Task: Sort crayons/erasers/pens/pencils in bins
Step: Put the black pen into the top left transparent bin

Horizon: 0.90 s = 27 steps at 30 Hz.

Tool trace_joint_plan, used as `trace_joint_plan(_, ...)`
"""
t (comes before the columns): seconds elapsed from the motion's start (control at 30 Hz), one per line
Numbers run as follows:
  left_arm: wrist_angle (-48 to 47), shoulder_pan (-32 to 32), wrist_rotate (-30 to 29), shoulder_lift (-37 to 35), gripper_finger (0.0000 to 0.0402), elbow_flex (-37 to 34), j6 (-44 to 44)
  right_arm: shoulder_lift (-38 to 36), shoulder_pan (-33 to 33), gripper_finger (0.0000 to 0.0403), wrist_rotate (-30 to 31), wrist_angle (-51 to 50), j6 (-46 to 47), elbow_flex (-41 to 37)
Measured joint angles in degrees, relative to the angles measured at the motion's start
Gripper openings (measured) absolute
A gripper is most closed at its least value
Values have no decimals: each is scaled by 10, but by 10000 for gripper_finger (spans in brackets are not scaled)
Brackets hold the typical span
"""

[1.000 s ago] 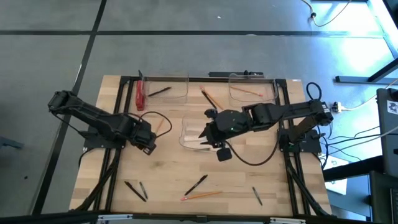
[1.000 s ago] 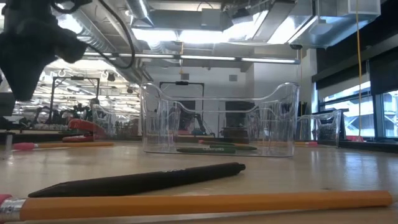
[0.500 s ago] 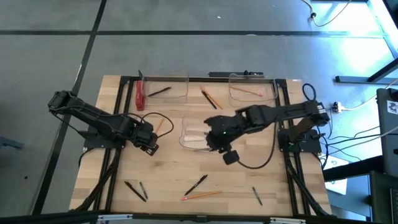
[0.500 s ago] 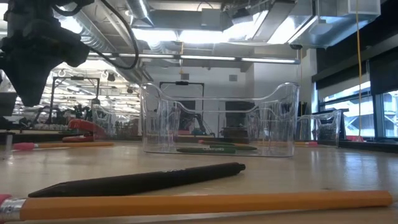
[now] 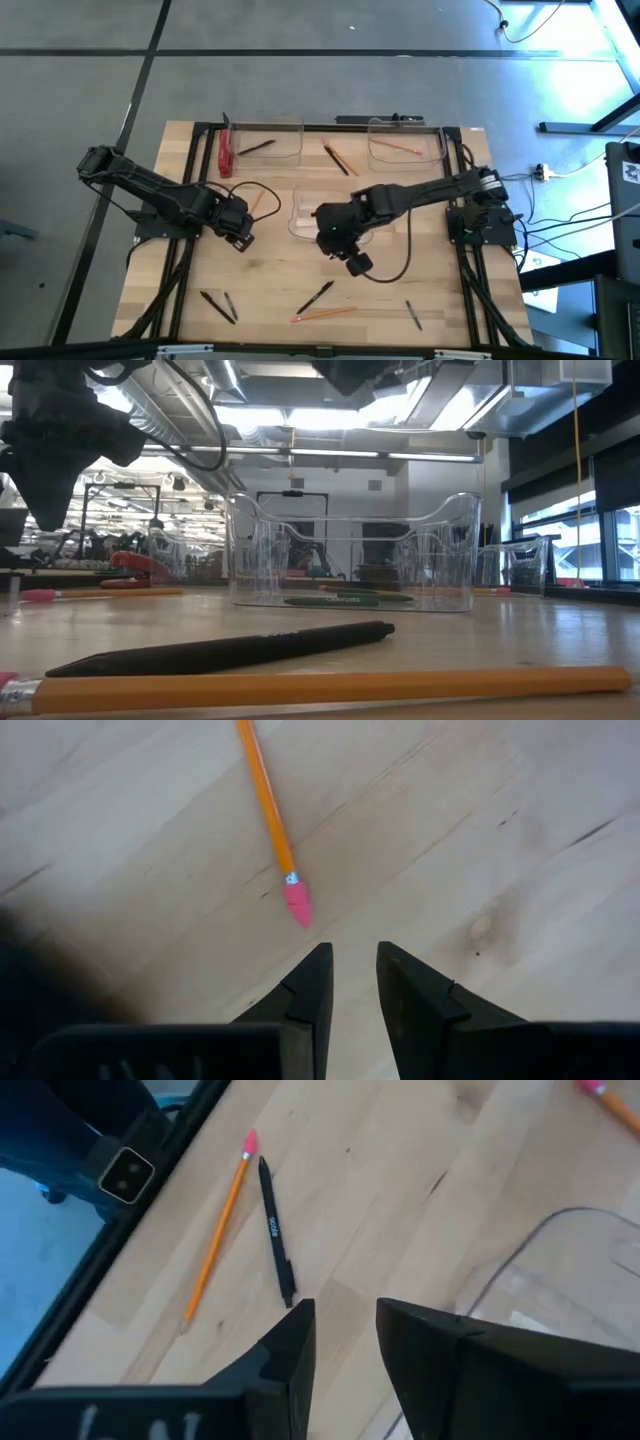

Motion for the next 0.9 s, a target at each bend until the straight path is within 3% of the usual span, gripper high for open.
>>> trace_joint_plan(0.33,-1,0,-5,0,73,0,46,88,23,112,-4,19,-51,0)
trace_joint_plan(0.53,-1,0,-5,0,73,0,60,106,28,112,-64,36,-98,0)
trace_joint_plan(0.9,0,-5,-5,0,73,0,86,166,54,112,-29,39,-106,0)
